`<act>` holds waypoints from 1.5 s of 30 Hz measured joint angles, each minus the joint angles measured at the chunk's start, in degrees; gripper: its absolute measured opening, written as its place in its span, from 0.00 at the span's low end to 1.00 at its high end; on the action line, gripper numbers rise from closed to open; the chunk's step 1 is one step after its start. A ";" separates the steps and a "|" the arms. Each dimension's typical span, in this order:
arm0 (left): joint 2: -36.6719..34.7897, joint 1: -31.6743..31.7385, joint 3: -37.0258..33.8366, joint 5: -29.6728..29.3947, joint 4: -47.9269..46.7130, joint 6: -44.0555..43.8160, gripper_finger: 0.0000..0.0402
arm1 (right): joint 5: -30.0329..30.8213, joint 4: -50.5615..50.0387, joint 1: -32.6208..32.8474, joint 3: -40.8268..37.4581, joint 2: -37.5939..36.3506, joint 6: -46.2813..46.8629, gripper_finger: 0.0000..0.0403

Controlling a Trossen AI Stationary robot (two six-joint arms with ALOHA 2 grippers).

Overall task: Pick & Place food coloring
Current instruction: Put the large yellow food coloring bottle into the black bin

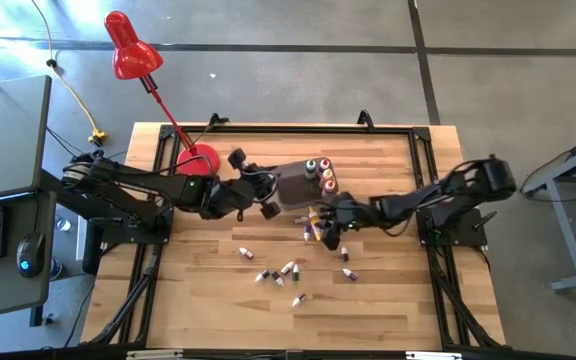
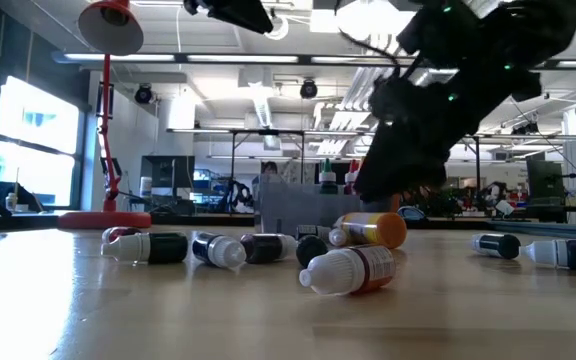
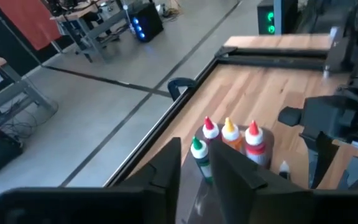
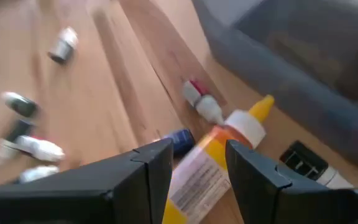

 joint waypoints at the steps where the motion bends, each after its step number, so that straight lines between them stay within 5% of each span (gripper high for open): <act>1: 0.00 -0.01 0.00 -0.01 -0.49 0.02 0.23 | 0.02 -1.62 -0.09 1.40 1.43 -0.08 0.35; 16: 0.02 -0.01 0.00 -0.25 -5.38 0.57 0.30 | 4.83 -22.97 0.35 16.01 10.29 -0.08 0.35; 26: 0.04 -0.01 0.00 -0.21 -6.95 0.35 0.30 | 3.29 -23.53 3.38 16.00 10.29 -12.41 0.35; 34: 0.04 -0.01 0.00 0.58 -7.11 0.33 0.30 | -6.38 -23.58 3.77 16.00 10.26 -18.01 0.35; 39: 0.04 -0.01 0.00 0.62 -7.10 0.33 0.30 | -7.05 -22.32 3.81 15.89 10.26 -27.91 0.35; 45: 0.04 -0.01 0.00 0.65 -7.10 0.33 0.30 | -6.73 -21.34 2.69 15.80 10.33 -25.96 0.35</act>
